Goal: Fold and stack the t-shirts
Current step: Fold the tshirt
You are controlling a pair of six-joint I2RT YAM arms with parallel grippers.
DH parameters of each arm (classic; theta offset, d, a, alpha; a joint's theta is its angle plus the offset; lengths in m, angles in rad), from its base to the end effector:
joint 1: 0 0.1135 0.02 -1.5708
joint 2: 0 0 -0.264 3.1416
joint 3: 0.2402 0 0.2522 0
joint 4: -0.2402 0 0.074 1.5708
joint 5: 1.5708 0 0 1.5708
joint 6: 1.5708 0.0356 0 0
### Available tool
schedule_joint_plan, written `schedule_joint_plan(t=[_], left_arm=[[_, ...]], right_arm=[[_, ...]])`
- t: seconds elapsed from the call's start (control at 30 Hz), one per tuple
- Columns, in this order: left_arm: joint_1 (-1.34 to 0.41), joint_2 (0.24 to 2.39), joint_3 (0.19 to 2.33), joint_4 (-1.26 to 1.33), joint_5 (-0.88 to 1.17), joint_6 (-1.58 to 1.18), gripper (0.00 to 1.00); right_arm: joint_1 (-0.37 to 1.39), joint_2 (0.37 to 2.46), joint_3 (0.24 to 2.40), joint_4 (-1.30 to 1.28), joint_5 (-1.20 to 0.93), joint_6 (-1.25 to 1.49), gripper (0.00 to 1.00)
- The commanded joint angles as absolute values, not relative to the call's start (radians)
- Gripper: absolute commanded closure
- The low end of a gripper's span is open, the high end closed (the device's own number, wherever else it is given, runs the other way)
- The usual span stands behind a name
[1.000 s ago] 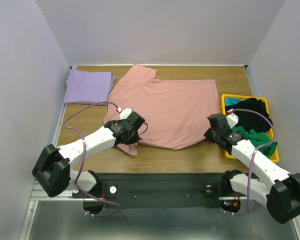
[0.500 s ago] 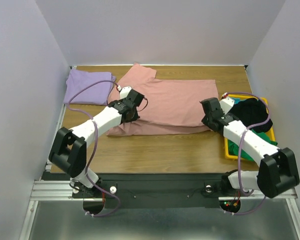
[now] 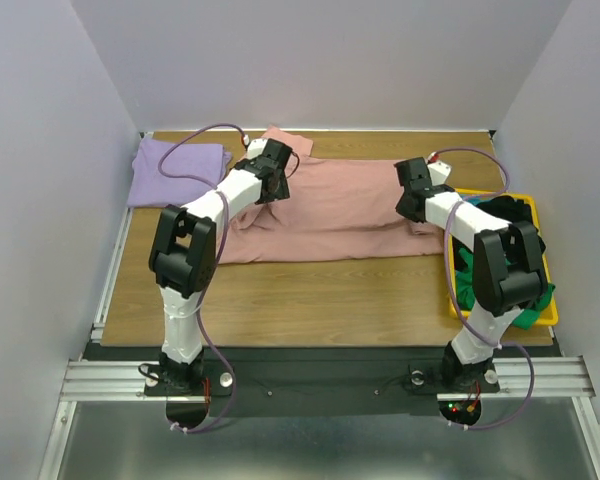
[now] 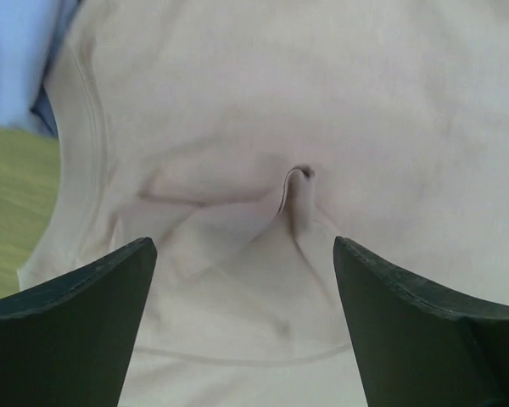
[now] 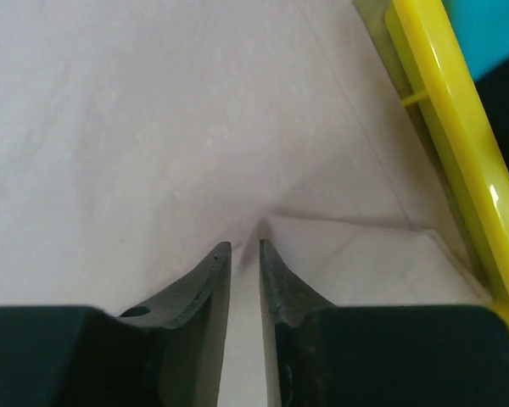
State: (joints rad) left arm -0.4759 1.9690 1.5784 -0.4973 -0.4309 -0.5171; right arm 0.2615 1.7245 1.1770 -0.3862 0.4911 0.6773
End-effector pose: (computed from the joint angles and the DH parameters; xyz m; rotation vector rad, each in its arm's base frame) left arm 0.3969 -0.1878 0.2366 -0.2308 2.3423 0.0543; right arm 0.3555 0.0778 0.2134 0.6773 2.2665 -0.1752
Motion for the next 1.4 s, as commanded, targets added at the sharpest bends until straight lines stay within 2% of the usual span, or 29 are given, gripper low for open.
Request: schedule_joint_plan(t=[0.0,0.03,0.07,0.2,0.23,0.27,0.3,0.33,0.37,0.4,0.43,0.57,0.8,0.93,1.17,1.37], left_arm=[[-0.465,2.026,1.758,-0.575,-0.534,-0.473,0.02],[-0.456,2.034,1.779,-0.58,-0.516,-0.466,0.02],[-0.453,2.045,1.801,-0.594,-0.511,-0.466,0.02],[-0.453,1.997,1.789,-0.614,-0.535,-0.491,0.02],[-0.453,1.962,1.77,-0.611,-0.532,-0.502,0.02],[-0.453,1.962,1.747,-0.609,-0.528,-0.511,0.02],[-0.453,1.915,1.686,-0.586,-0.52,-0.523,0.02],[-0.454,1.863,1.613,-0.554,-0.497,-0.529,0.02],[-0.454,1.862,1.612,-0.554,-0.48,-0.534,0.02],[-0.456,1.803,1.526,-0.513,-0.456,-0.54,0.02],[-0.456,1.749,1.479,-0.485,-0.402,-0.549,0.02],[-0.477,1.677,1.304,-0.408,-0.33,-0.598,0.02],[-0.491,1.62,1.115,-0.327,-0.307,-0.629,0.02],[-0.491,1.657,1.126,-0.314,-0.31,-0.627,0.02],[-0.485,1.764,1.184,-0.314,-0.334,-0.621,0.02],[-0.474,1.825,1.239,-0.327,-0.348,-0.629,0.02]], right_arm=[[0.233,1.782,1.288,-0.342,0.492,0.601,0.69],[0.23,1.804,1.32,-0.342,0.505,0.577,0.63],[0.23,1.81,1.333,-0.341,0.518,0.563,0.49],[0.229,1.795,1.345,-0.35,0.542,0.492,0.32],[0.23,1.755,1.315,-0.348,0.482,0.489,0.23],[0.23,1.728,1.315,-0.348,0.445,0.483,0.23],[0.23,1.704,1.278,-0.347,0.352,0.471,0.14],[0.23,1.663,1.244,-0.347,0.301,0.456,0.1],[0.23,1.646,1.244,-0.347,0.251,0.446,0.1],[0.232,1.631,1.22,-0.344,0.188,0.431,0.08],[0.233,1.611,1.207,-0.344,0.069,0.413,0.0],[0.256,1.597,1.152,-0.344,0.014,0.439,0.0],[0.258,1.644,1.1,-0.339,0.127,0.472,0.0],[0.25,1.764,1.181,-0.342,0.244,0.451,0.0],[0.169,1.908,1.324,-0.342,0.267,0.436,0.0],[0.16,1.945,1.4,-0.342,0.294,0.399,0.0]])
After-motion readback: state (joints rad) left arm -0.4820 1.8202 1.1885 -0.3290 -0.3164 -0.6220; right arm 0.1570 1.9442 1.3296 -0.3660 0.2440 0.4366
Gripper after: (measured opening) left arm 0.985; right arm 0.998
